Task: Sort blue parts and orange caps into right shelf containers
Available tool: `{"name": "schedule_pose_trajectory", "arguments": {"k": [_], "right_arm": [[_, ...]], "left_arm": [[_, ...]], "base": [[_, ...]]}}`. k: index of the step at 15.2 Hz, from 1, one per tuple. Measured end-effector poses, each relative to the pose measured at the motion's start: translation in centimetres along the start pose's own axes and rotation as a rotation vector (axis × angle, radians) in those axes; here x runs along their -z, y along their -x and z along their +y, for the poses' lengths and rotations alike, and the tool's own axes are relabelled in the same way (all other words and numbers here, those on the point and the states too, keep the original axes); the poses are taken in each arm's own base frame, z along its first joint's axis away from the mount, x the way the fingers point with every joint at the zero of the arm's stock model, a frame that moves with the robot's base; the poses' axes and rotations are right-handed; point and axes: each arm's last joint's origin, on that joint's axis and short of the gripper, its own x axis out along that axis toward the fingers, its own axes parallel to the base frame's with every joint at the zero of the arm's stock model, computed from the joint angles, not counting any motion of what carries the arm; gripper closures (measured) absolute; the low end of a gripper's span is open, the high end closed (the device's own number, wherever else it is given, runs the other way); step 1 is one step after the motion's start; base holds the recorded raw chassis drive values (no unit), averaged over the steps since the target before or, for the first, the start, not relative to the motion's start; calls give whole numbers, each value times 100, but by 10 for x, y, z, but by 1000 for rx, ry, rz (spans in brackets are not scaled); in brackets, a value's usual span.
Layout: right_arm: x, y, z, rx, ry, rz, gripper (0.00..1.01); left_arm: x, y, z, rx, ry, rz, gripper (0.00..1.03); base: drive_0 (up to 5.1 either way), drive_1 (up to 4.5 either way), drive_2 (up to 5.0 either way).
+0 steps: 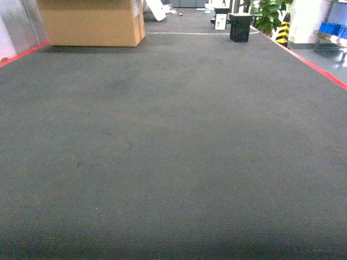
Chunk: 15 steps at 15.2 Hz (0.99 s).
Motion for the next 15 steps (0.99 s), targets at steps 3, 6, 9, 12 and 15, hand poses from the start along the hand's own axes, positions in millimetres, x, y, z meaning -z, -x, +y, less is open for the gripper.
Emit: {"name": "schedule_pose_trajectory", "arguments": {"k": [3, 6, 9, 12, 15], "right_arm": [[0, 0, 0, 0, 0, 0, 59], [0, 0, 0, 0, 0, 0, 59], [0, 0, 0, 0, 0, 0, 59], [0, 0, 0, 0, 0, 0, 59], [0, 0, 0, 0, 0, 0, 59]], "left_arm": [[0, 0, 0, -1, 0, 0, 60], [0, 0, 0, -1, 0, 0, 60], [0, 0, 0, 0, 0, 1, 60], [0, 0, 0, 0, 0, 1, 60], [0, 0, 0, 0, 0, 0, 60]], "base": [[0, 0, 0], [0, 0, 0], [0, 0, 0], [0, 0, 0], [0, 0, 0]]}}
